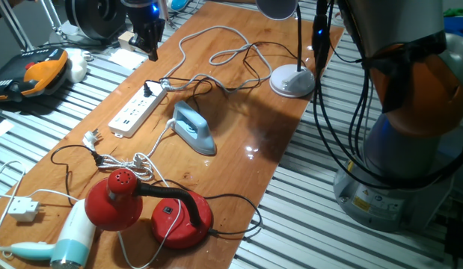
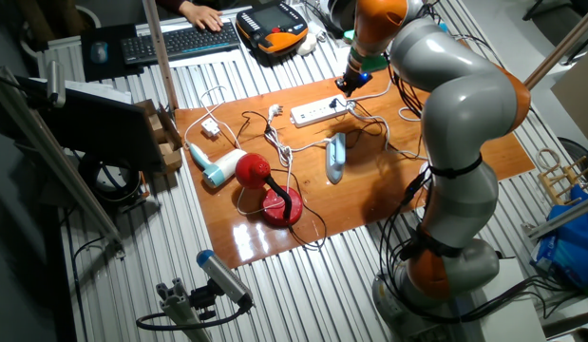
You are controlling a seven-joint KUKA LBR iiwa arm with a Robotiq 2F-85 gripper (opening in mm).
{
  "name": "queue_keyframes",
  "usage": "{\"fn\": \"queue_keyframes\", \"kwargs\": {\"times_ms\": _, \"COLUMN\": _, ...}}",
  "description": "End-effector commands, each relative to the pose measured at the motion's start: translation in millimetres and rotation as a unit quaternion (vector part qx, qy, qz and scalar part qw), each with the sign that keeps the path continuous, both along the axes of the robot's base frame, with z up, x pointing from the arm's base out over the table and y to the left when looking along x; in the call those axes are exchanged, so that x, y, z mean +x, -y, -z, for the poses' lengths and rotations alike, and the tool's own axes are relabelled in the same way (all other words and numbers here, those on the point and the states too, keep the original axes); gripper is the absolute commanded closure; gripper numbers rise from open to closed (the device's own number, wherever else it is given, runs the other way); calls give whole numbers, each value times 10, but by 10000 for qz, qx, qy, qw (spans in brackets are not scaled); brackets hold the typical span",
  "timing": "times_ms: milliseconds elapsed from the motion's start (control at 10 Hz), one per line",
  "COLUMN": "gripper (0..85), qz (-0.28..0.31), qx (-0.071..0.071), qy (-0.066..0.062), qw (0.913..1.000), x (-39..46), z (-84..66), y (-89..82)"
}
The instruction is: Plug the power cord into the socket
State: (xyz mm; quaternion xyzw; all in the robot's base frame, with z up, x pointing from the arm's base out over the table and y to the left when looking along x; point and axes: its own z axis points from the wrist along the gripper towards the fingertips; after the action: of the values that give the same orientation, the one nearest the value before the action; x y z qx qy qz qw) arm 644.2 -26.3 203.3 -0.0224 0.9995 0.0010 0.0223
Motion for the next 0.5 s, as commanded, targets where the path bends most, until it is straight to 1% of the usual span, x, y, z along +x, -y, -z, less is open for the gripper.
{"fn": "queue_keyframes", "kwargs": {"times_ms": 0, "gripper": 850, "qz": -1, "qx": -37, "qy": -52, "qw": 10000, "x": 0, "z": -1, "y": 0}}
{"fn": "queue_keyframes", "kwargs": {"times_ms": 100, "gripper": 850, "qz": 61, "qx": -89, "qy": -113, "qw": 9999, "x": 0, "z": -1, "y": 0}}
{"fn": "queue_keyframes", "kwargs": {"times_ms": 200, "gripper": 850, "qz": 176, "qx": -47, "qy": -136, "qw": 9997, "x": 0, "z": -1, "y": 0}}
{"fn": "queue_keyframes", "kwargs": {"times_ms": 300, "gripper": 850, "qz": 260, "qx": -53, "qy": -151, "qw": 9995, "x": 0, "z": -1, "y": 0}}
{"fn": "queue_keyframes", "kwargs": {"times_ms": 400, "gripper": 850, "qz": 322, "qx": -98, "qy": -165, "qw": 9993, "x": 0, "z": -1, "y": 0}}
